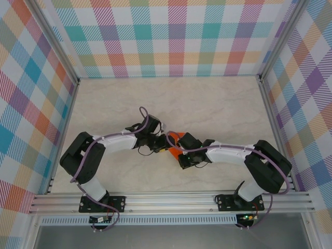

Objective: Fold a paper plane with a square sheet of paper (fold left side to right side)
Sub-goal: Fourth fold the wing at the center of the table.

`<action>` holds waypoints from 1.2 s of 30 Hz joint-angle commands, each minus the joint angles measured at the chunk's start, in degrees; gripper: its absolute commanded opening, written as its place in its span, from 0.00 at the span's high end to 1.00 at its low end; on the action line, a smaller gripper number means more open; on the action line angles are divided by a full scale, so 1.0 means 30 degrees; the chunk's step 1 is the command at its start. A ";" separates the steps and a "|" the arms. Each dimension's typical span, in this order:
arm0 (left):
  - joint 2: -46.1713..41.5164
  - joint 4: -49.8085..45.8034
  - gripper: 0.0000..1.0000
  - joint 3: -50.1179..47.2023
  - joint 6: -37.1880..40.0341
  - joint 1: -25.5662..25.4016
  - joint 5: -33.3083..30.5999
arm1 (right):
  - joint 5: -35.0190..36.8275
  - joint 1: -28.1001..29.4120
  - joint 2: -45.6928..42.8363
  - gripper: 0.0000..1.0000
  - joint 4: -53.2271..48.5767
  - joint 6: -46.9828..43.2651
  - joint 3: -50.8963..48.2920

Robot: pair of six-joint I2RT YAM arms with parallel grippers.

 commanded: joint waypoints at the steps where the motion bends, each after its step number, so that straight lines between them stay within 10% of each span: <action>1: 0.0457 0.0239 0.52 0.0564 -0.0139 -0.0246 0.0353 | -0.1421 -0.0467 -0.0332 0.89 0.0959 -0.0097 -0.0592; 17: 0.0730 0.0027 0.75 0.0719 -0.0157 -0.0244 -0.0474 | -0.3858 -0.2333 -0.0906 0.91 0.3362 0.0451 -0.2519; 36: 0.3049 0.0818 0.68 0.2299 -0.0298 -0.0246 0.0182 | -0.8003 -0.4966 -0.0089 0.93 0.5947 0.0600 -0.3618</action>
